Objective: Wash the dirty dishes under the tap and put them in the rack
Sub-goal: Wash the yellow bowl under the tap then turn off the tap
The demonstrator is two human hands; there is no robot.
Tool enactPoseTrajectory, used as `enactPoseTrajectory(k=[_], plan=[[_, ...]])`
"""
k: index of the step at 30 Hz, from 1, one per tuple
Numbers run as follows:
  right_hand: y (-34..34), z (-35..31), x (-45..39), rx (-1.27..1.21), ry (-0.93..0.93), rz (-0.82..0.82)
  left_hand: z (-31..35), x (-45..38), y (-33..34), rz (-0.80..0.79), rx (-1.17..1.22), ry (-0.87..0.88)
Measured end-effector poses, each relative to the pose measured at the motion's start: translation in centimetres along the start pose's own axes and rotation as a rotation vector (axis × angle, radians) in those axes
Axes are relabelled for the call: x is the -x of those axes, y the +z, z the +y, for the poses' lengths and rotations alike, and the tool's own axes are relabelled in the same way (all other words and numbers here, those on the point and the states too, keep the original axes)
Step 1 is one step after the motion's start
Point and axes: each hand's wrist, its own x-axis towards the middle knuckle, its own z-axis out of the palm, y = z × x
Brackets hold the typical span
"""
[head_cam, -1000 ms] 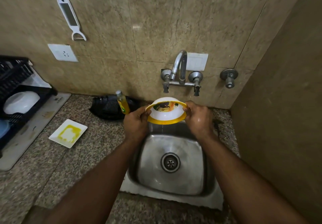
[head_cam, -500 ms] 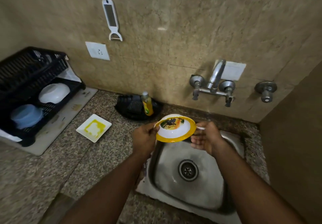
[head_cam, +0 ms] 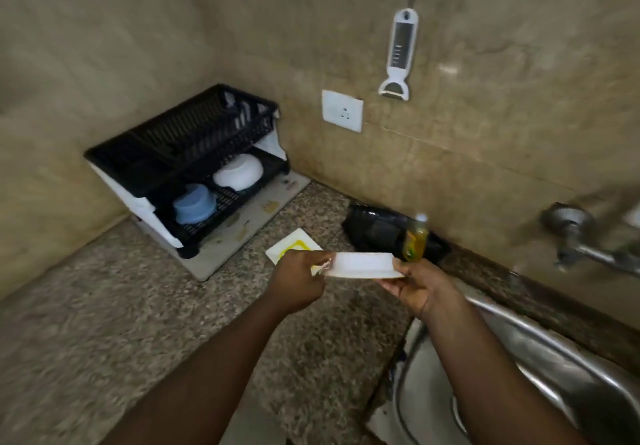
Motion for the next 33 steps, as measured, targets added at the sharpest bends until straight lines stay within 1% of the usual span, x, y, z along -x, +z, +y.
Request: enactPoseTrajectory(k=[3,6,9,14,17,20,23,26,33], plan=[[5.8,1.2,-1.5,0.061,0.001,-0.083,-3.1,-1.4,-5.4,0.014,-0.083,-0.107],[12.2,2.3,-3.0,0.104,-0.015,-0.205,-5.7,-3.3,-11.5,0.151,-0.239,-0.169],[19.0,2.8,-4.5,0.118,-0.033,-0.305,-8.6,-5.7,-17.5,0.247,-0.341,-0.232],[29.9,2.2,-6.8,0.104,-0.125,-0.4,-13.4,-10.9,-25.4,0.28,-0.433,-0.29],[35.2,0.8,-8.3,0.139,-0.177,-0.374,-16.5,-14.4,-27.8,0.248,-0.457,-0.326],[38.9,-1.3,-10.0,0.141,-0.233,-0.341,-19.1,-17.9,-29.3,0.169,-0.435,-0.408],[40.6,-3.7,-11.4,0.19,-0.257,-0.274,-21.2,-20.9,-29.9,0.08,-0.416,-0.485],[41.4,-5.3,-11.6,0.231,-0.313,-0.221,-22.8,-23.0,-30.2,0.001,-0.385,-0.518],[43.8,-5.7,-10.6,0.17,-0.413,-0.166,-23.5,-25.0,-30.8,-0.106,-0.364,-0.556]])
